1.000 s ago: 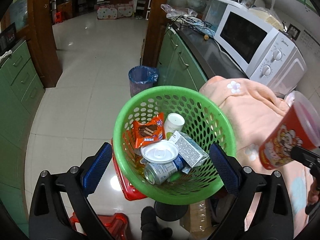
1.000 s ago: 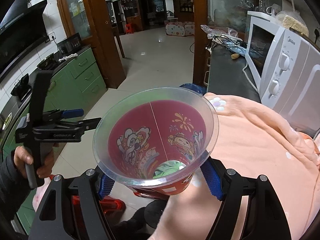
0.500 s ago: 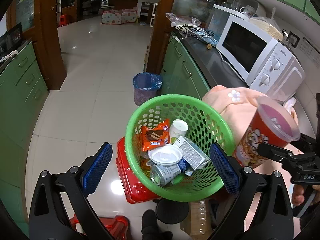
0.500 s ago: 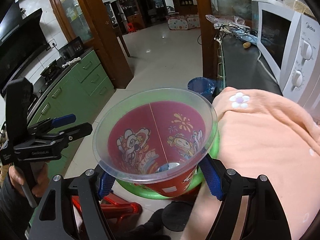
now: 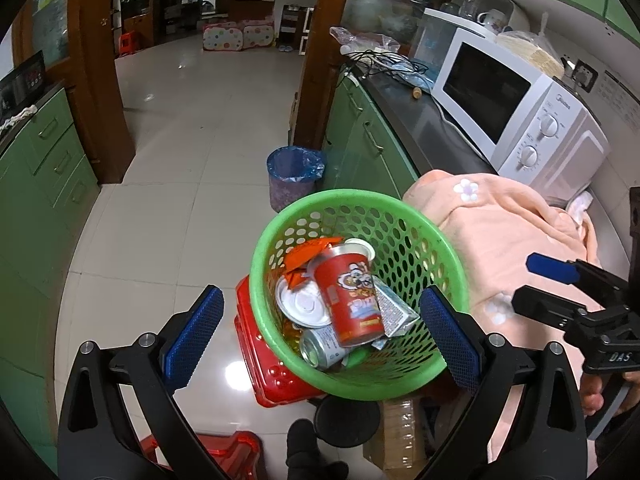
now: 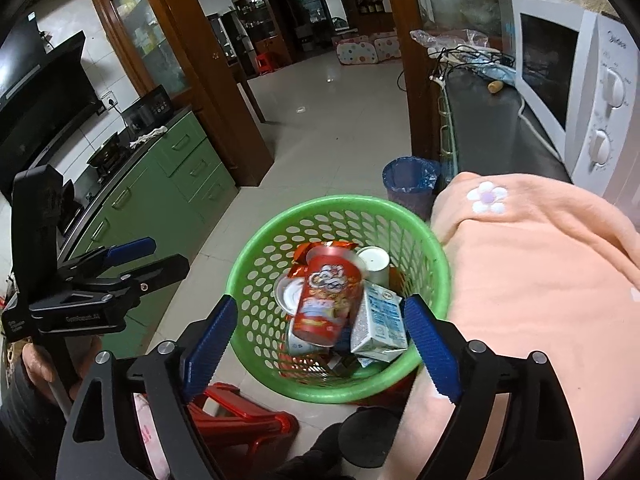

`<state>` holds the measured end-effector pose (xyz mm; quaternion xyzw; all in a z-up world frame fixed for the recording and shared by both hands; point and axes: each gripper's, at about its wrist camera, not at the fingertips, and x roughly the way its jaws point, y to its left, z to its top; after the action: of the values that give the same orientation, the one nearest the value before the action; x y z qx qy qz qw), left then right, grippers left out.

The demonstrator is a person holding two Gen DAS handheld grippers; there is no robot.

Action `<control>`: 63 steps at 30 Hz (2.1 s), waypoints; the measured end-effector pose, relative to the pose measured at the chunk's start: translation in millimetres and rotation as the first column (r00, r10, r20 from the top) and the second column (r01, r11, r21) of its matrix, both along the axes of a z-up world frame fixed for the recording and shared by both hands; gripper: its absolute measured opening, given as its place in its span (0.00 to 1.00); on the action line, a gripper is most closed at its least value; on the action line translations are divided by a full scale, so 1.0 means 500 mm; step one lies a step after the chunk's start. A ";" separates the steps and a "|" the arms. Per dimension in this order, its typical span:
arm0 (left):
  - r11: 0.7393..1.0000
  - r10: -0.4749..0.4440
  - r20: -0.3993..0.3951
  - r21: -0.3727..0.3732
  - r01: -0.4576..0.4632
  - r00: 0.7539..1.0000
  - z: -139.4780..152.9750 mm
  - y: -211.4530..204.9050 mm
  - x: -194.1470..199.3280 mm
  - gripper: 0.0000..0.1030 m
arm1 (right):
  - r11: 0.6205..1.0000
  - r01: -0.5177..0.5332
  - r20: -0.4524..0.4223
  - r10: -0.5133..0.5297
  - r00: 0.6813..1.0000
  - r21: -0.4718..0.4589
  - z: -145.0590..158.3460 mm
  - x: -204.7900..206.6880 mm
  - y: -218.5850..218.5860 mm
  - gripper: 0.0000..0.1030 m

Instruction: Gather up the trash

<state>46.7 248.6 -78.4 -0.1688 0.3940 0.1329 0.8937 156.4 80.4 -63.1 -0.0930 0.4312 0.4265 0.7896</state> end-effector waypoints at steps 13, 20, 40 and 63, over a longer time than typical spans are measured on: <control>0.997 -0.052 0.004 0.065 0.051 0.999 0.034 -0.059 -0.006 0.94 | 0.996 0.055 0.074 -0.050 0.996 -0.073 0.022 -0.043 -0.072 0.87; 0.995 -0.067 0.001 0.078 0.067 0.998 0.043 -0.090 -0.015 0.95 | 0.991 0.104 0.065 -0.099 0.993 -0.079 0.024 -0.065 -0.111 0.89; 0.984 -0.079 -0.016 0.162 0.081 0.997 0.077 -0.158 -0.059 0.95 | 0.964 0.247 0.077 -0.241 0.968 -0.092 0.046 -0.121 -0.207 0.90; 0.983 -0.112 0.110 0.158 0.094 0.988 0.142 -0.233 -0.121 0.95 | 0.941 0.338 0.101 -0.335 0.937 -0.023 0.098 -0.181 -0.280 0.91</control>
<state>-14.0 132.3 -7.3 -0.0870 0.3372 0.1056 0.9315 65.9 -59.8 -14.0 -0.0541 0.4110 0.2715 0.8686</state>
